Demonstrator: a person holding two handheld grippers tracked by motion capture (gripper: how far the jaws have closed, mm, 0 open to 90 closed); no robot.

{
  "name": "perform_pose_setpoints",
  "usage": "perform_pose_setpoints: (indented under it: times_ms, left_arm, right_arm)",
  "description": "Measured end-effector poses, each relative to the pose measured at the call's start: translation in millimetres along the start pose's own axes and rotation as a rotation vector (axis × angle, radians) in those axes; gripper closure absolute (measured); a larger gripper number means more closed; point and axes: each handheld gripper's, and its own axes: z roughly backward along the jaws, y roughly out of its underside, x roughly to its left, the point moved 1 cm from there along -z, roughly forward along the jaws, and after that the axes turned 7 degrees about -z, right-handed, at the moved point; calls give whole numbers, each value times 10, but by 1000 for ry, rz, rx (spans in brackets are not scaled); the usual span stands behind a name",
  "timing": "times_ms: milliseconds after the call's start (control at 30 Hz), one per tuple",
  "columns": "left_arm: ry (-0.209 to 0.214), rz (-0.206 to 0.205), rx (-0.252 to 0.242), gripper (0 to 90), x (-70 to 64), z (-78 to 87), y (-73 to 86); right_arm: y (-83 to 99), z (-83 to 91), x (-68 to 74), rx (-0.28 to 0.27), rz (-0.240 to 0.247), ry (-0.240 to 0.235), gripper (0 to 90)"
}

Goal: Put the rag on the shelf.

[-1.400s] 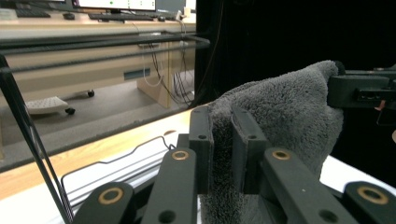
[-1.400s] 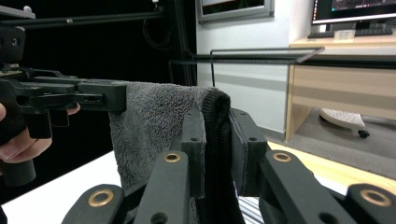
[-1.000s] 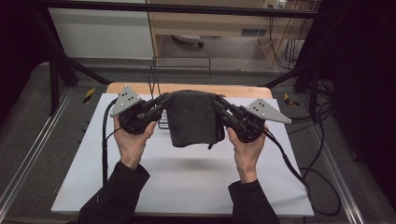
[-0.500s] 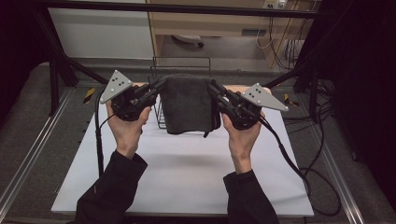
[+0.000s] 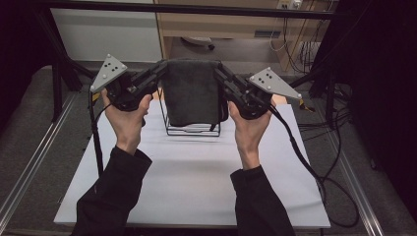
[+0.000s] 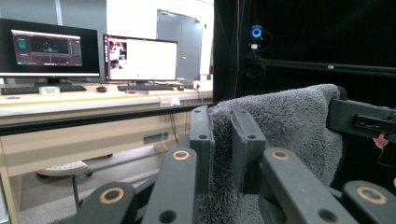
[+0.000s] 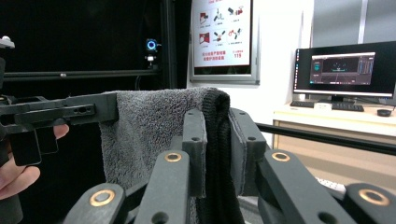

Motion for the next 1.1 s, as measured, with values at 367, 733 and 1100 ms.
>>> perform_pose_setpoints:
  times_ms: [367, 733, 1100]
  left_arm:
    - [-18, 1, -39, 801, 152, -101, -242]
    - [-34, 17, -76, 801, 292, -186, -502]
    - [-54, 33, -96, 801, 457, -311, -669]
  right_arm:
    - [-261, -216, -1, -34, 17, 5, 789]
    - [-508, -419, -20, -77, 26, 2, 790]
    - [-686, -652, -75, -92, 26, 0, 792]
